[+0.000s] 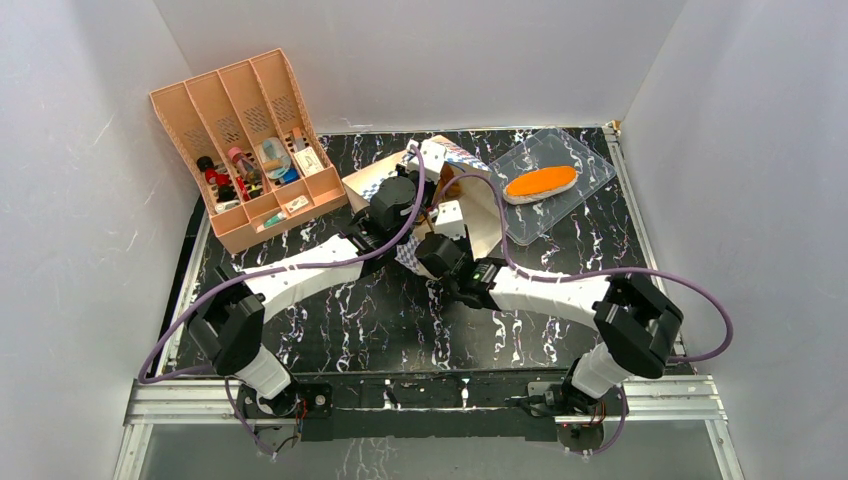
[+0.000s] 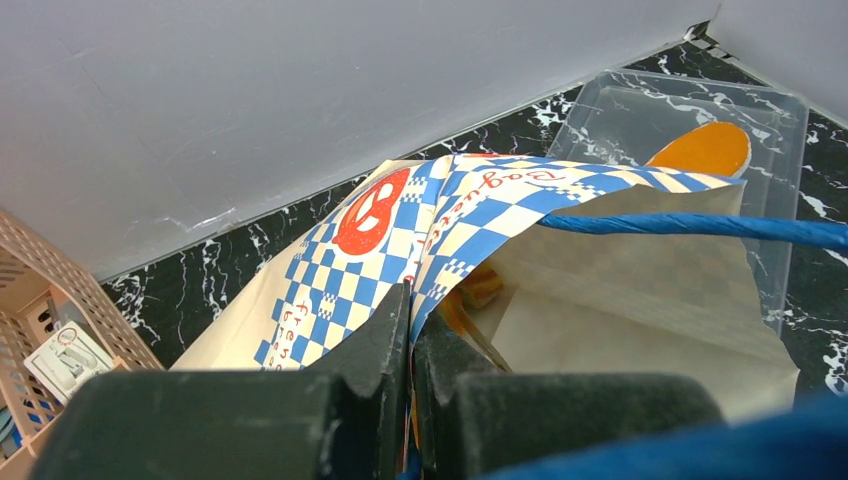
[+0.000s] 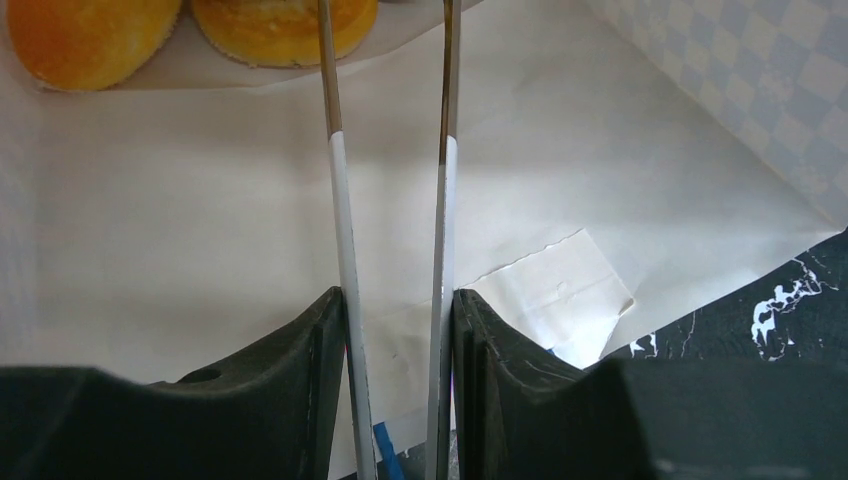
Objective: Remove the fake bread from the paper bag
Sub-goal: Take out the fake bread from the paper bag.
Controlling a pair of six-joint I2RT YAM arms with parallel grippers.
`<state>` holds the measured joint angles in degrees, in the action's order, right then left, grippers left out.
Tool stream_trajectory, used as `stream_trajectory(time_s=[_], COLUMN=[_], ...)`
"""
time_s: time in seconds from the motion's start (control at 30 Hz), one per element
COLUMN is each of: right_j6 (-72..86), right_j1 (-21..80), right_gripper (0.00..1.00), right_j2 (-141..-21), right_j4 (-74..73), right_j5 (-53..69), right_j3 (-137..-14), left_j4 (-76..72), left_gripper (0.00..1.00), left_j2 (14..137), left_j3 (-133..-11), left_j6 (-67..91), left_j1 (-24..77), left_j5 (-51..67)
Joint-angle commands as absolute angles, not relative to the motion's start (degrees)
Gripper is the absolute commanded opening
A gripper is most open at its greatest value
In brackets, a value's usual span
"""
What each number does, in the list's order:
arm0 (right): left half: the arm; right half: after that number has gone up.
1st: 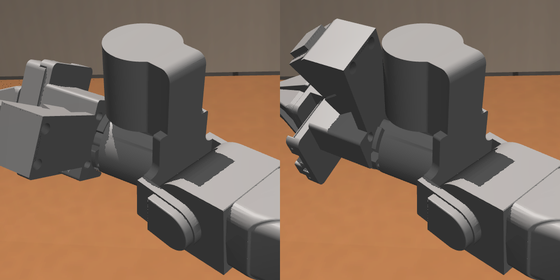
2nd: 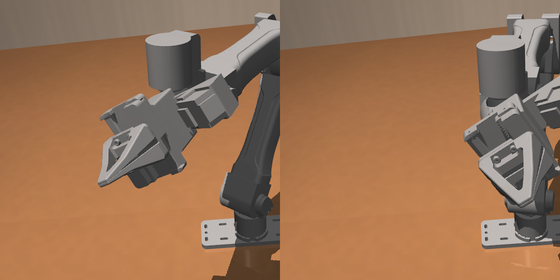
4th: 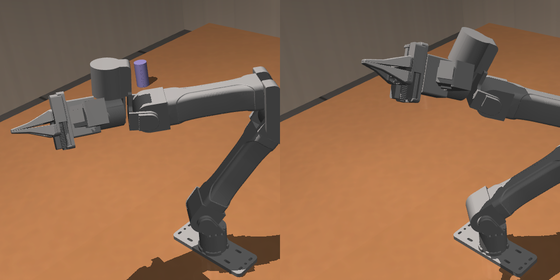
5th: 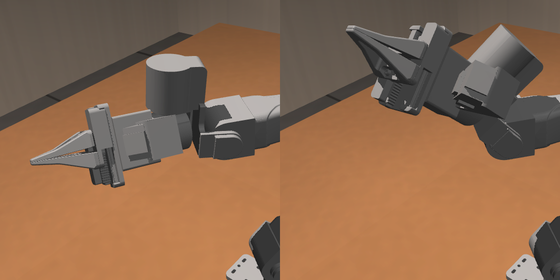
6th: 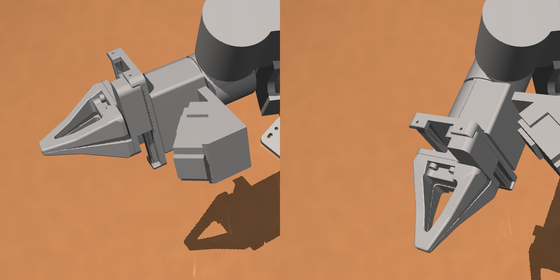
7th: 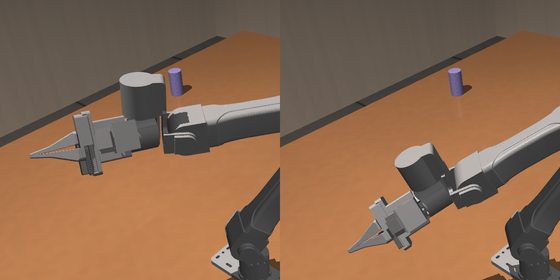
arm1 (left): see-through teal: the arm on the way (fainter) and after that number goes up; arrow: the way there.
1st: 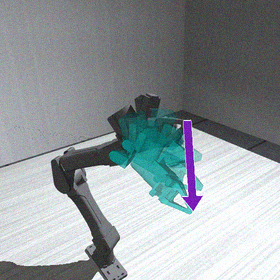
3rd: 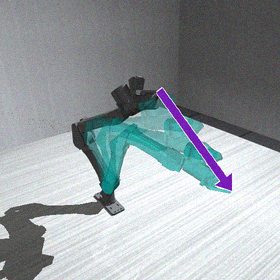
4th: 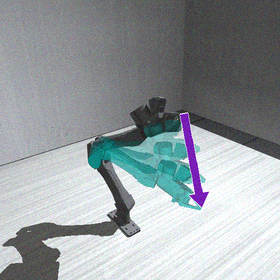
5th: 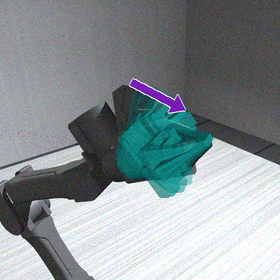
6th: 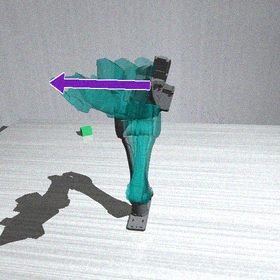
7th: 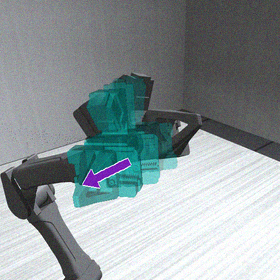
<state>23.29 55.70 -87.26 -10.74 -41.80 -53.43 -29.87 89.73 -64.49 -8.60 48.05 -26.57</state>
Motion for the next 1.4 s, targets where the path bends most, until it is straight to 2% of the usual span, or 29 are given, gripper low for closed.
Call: stream_trajectory(time_s=[0.0, 0.17, 0.53, 0.63, 0.77, 0.9, 1.37], right_j6=[21.7, 21.0, 17.1, 16.3, 16.2, 16.7, 19.5], right_j1=[54.6, 54.3, 50.8, 50.2, 49.9, 49.9, 50.2], right_gripper=[0.25, 0.36, 0.47, 0.44, 0.20, 0.00, 0.00], right_j2=[-88.4, -89.2, -94.4, -95.6, -96.9, -96.9, -82.5], right_j4=[-6.5, -4.7, -0.3, 0.3, -0.7, -3.5, -10.9], right_j5=[-47.3, -48.0, -44.5, -43.5, -43.9, -44.2, -39.8], right_j3=[-55.0, -54.0, -55.9, -56.4, -57.7, -59.1, -55.6], left_j4=[-32.1, -32.5, -32.1, -32.3, -32.3, -32.8, -33.0], left_gripper=[0.00, 0.00, 0.00, 0.00, 0.00, 0.00, 0.00], left_j2=[88.7, 88.6, 88.6, 88.9, 89.3, 89.6, 91.5], left_j3=[-64.3, -63.6, -63.7, -63.6, -63.5, -63.2, -64.4], left_j6=[-7.9, -7.7, -6.6, -6.5, -6.5, -6.5, -8.0], left_j1=[49.4, 49.5, 49.8, 49.8, 49.9, 49.9, 49.9], left_j5=[-26.2, -26.2, -25.3, -25.2, -25.2, -25.6, -29.5])
